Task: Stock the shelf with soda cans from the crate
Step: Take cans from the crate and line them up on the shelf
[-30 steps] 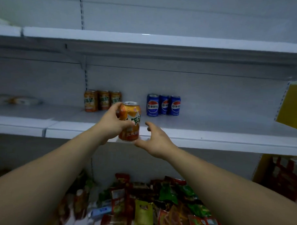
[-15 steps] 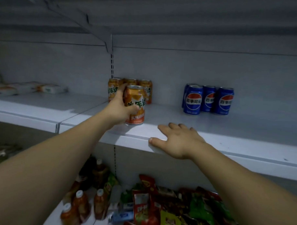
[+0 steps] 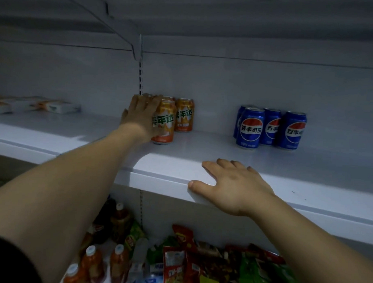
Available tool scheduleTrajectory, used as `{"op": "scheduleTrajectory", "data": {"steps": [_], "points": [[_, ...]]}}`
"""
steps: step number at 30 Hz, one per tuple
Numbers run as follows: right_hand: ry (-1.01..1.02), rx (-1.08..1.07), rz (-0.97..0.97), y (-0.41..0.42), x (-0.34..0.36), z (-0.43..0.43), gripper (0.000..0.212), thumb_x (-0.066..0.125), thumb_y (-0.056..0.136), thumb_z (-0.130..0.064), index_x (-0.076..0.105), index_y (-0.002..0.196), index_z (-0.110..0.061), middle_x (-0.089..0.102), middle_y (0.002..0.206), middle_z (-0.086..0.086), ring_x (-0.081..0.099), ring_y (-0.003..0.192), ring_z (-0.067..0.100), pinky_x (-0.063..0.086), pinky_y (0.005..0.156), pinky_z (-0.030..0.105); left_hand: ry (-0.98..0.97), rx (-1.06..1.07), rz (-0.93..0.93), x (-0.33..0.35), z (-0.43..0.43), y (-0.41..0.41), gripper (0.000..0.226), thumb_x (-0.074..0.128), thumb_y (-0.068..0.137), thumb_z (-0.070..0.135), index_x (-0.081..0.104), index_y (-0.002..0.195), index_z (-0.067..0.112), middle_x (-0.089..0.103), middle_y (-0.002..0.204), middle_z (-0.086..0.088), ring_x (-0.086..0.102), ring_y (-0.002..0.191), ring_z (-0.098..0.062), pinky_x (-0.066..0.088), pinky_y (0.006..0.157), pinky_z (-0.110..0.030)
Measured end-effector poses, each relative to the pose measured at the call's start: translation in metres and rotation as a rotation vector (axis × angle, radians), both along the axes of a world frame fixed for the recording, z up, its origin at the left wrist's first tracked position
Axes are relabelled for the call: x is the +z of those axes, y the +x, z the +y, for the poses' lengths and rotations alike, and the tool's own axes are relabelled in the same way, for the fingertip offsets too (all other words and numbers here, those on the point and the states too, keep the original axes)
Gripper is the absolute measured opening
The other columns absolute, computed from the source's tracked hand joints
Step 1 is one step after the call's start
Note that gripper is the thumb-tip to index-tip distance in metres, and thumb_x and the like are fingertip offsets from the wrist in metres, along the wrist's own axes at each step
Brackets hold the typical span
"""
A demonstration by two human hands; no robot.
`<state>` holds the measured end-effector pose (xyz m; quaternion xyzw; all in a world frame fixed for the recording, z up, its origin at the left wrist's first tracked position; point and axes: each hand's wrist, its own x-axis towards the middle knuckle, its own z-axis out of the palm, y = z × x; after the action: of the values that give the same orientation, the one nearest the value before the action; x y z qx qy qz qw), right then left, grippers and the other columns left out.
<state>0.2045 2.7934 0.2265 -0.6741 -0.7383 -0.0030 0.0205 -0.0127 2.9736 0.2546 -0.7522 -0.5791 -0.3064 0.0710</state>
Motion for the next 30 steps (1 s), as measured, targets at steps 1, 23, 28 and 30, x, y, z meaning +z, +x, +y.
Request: {"op": "scheduleTrajectory", "data": {"steps": [1,23,28,30], "points": [[0.000,-0.001,0.000,0.000,0.000,0.000,0.082,0.014,0.079,-0.083,0.015,0.150,-0.041,0.018,0.160,-0.005,0.021,0.143,0.024,0.019,0.115,0.050,-0.022,0.029,-0.015,-0.001,0.004,-0.003,0.098,0.071,0.078,0.045,0.006,0.150,0.036,0.004,0.160,-0.001,-0.004,0.146,-0.029,0.014,0.115,-0.054],[-0.014,-0.004,-0.007,-0.001,-0.001,-0.003,0.083,0.013,0.079,-0.082,0.007,0.150,-0.041,0.009,0.161,-0.006,0.010,0.146,0.021,0.011,0.118,0.048,-0.071,0.062,-0.062,-0.009,0.063,-0.004,0.090,0.065,0.085,0.044,0.001,0.149,0.040,-0.009,0.159,-0.004,-0.010,0.144,-0.037,0.016,0.108,-0.068],[-0.001,0.000,-0.017,-0.001,-0.002,-0.003,0.085,0.011,0.076,-0.083,0.007,0.150,-0.040,0.011,0.161,-0.006,0.011,0.145,0.021,0.012,0.117,0.048,-0.024,0.094,-0.076,-0.015,0.069,0.007,0.092,0.066,0.085,0.040,0.000,0.150,0.038,-0.014,0.158,-0.010,-0.010,0.144,-0.038,0.020,0.108,-0.066],[-0.002,0.002,-0.017,-0.001,-0.002,-0.003,0.085,0.011,0.076,-0.083,0.008,0.150,-0.040,0.011,0.160,-0.006,0.012,0.145,0.022,0.012,0.117,0.049,-0.025,0.096,-0.083,-0.016,0.068,0.007,0.093,0.066,0.086,0.039,-0.001,0.150,0.038,-0.015,0.158,-0.012,-0.011,0.144,-0.039,0.021,0.108,-0.065]]}}
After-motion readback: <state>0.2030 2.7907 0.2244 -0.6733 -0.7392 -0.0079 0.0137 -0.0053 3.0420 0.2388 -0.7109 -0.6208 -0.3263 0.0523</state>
